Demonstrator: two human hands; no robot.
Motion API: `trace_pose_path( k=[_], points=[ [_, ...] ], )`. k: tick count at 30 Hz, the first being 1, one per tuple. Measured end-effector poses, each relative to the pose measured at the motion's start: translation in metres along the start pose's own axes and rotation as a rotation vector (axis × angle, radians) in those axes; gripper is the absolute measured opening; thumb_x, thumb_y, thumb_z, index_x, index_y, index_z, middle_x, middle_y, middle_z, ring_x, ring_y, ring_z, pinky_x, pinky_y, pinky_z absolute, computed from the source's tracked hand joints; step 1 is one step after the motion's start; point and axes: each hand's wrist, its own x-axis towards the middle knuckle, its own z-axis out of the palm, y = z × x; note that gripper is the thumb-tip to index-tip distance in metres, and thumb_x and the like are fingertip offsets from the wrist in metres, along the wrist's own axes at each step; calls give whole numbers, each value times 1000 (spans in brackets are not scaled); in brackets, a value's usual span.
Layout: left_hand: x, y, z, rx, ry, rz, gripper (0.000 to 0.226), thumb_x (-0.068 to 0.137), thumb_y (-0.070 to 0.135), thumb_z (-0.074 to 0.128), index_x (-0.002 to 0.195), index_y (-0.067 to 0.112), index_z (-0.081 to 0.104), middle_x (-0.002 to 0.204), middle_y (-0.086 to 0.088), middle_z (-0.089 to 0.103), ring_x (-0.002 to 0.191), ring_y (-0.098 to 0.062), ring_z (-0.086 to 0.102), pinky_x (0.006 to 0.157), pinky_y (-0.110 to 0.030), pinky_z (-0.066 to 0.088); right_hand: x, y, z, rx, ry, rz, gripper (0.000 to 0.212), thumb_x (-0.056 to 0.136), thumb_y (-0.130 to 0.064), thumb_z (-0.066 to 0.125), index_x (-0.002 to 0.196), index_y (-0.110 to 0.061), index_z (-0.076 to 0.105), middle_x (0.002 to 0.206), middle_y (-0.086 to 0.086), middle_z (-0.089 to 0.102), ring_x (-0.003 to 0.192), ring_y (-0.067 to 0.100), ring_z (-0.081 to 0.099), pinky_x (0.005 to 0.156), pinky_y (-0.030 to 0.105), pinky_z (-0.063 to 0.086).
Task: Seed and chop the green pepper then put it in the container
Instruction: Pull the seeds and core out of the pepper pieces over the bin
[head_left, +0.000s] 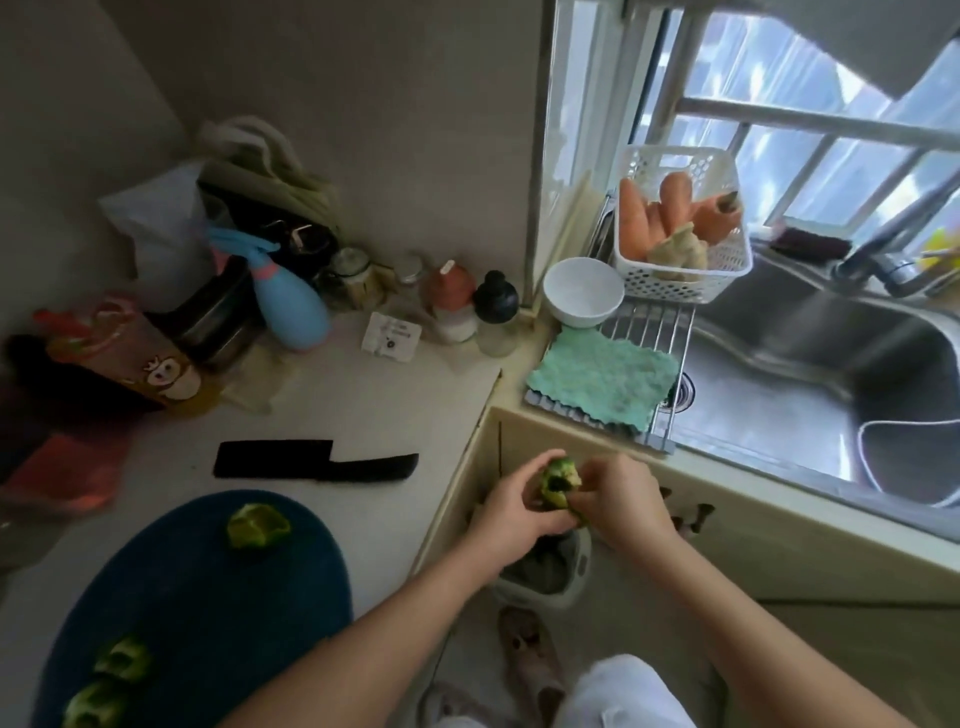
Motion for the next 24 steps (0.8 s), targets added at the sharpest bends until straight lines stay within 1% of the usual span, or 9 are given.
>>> trace_pose_path(
  k=[3, 5, 7, 10, 14, 17, 18, 21, 24],
  points=[
    [2, -6, 5, -25, -12, -16, 74, 77, 0, 72, 139, 27, 42, 126, -2, 59, 115, -13, 56, 102, -31, 45, 2, 3, 6, 35, 21, 55, 13, 77, -21, 68, 69, -11, 65, 67, 5, 61, 69, 23, 60, 57, 28, 38],
    [4, -9, 6, -22, -11, -26, 74, 77, -1, 71, 140, 24, 41, 126, -3, 59, 115, -13, 56, 102, -31, 45, 1, 3, 11, -3, 35, 43, 18, 77, -21, 66, 64, -13, 58, 67, 7, 59, 72, 27, 59, 58, 31, 37],
    [6, -13, 6, -32, -2, -38, 75, 76, 2, 73, 140, 25, 42, 126, -3, 60, 115, -13, 57, 101, -33, 46, 1, 2, 14, -55, 46, 10, 18, 79, -20, 64, 67, -15, 51, 73, 10, 60, 77, 29, 59, 59, 31, 34],
    [8, -14, 5, -44, 5, -46, 74, 76, 5, 75, 139, 26, 43, 124, -2, 61, 114, -13, 57, 100, -35, 48, 4, 0, 15, -87, 45, -17, 12, 82, -17, 60, 74, -14, 53, 75, 9, 59, 78, 29, 59, 59, 29, 35],
    [8, -17, 2, -16, -3, -57, 75, 74, 9, 77, 137, 32, 44, 123, 0, 62, 113, -13, 58, 97, -36, 50, 7, -4, 16, -104, 23, -16, 10, 83, -18, 60, 76, -12, 58, 74, 7, 53, 71, 26, 49, 60, 27, 33],
    [6, -19, -1, 5, 1, -63, 75, 73, 12, 78, 136, 34, 44, 123, 0, 62, 112, -14, 59, 96, -36, 51, 8, -4, 20, -111, 18, -12, 13, 83, -21, 63, 81, -8, 65, 75, 10, 56, 72, 27, 52, 60, 26, 33],
    [4, -18, -2, 9, -3, -66, 75, 75, 11, 77, 137, 34, 43, 123, 0, 61, 113, -15, 58, 95, -35, 51, 8, -4, 21, -105, 17, -9, 14, 82, -21, 64, 80, -7, 65, 74, 10, 56, 72, 27, 52, 59, 26, 33],
    [1, -19, -5, 25, -15, -58, 75, 76, 11, 75, 139, 33, 41, 124, 0, 60, 114, -15, 57, 97, -36, 50, 9, -5, 25, -93, 18, -13, 16, 79, -20, 65, 69, -10, 60, 69, 10, 54, 68, 26, 51, 58, 26, 33],
    [-3, -17, -8, -30, -29, -81, 73, 78, 3, 72, 139, 28, 42, 121, -5, 61, 109, -18, 60, 89, -33, 55, 11, -5, 25, -87, -12, -31, 16, 79, -19, 64, 73, -5, 67, 69, 14, 60, 67, 27, 54, 57, 26, 35]
  ],
)
